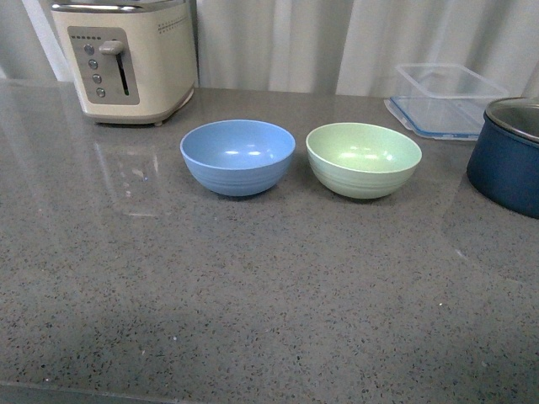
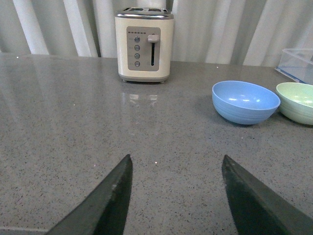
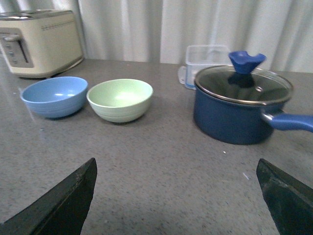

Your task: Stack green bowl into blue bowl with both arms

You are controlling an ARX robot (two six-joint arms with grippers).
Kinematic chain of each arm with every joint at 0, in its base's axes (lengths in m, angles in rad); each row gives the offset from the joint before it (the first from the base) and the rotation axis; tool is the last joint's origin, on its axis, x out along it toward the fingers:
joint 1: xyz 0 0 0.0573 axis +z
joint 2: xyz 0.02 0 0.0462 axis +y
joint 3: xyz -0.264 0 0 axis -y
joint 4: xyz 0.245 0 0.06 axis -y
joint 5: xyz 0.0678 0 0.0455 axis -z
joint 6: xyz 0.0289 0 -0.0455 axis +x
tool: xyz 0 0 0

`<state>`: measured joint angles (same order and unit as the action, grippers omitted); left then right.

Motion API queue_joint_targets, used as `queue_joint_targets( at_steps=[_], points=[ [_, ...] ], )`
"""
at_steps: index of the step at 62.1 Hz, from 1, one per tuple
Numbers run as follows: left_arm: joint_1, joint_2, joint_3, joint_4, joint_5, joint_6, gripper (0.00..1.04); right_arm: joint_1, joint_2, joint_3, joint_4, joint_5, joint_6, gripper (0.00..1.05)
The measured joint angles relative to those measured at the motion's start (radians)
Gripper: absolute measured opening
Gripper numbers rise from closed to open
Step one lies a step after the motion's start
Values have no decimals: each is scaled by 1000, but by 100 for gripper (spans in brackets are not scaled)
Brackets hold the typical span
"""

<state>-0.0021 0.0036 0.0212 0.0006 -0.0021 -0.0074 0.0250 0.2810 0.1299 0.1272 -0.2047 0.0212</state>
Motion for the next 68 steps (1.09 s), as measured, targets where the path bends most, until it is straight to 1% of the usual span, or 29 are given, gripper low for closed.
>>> queue_joint_targets(
  at_steps=[4,5,9,12,16,18,24,33,39,49,57,68],
  points=[
    [0,0,0,0,0,0,79,31,152,97,46,3,28,95],
    [0,0,0,0,0,0,81,35,174,113,47,3,34,95],
    [0,0,0,0,0,0,93,72,337,226,43,26,71,95],
    [0,0,0,0,0,2,100,99,455,312,29,34,105,95],
    [0,0,0,0,0,2,97,131,597,421,-10,59,142,95],
    [0,0,0,0,0,2,98,145,665,473,-33,61,154,95],
    [0,0,0,0,0,2,98,192,916,684,-129,119,197,95],
    [0,0,0,0,0,2,98,212,1180,908,-216,196,257,95],
    [0,0,0,0,0,2,98,217,1323,1015,-252,254,282,95],
    [0,0,0,0,0,2,98,219,1526,1173,-306,340,315,95],
    [0,0,0,0,0,2,98,219,1625,1239,-326,377,327,95],
    [0,0,0,0,0,2,98,217,1708,1291,-340,394,335,95]
  ],
)
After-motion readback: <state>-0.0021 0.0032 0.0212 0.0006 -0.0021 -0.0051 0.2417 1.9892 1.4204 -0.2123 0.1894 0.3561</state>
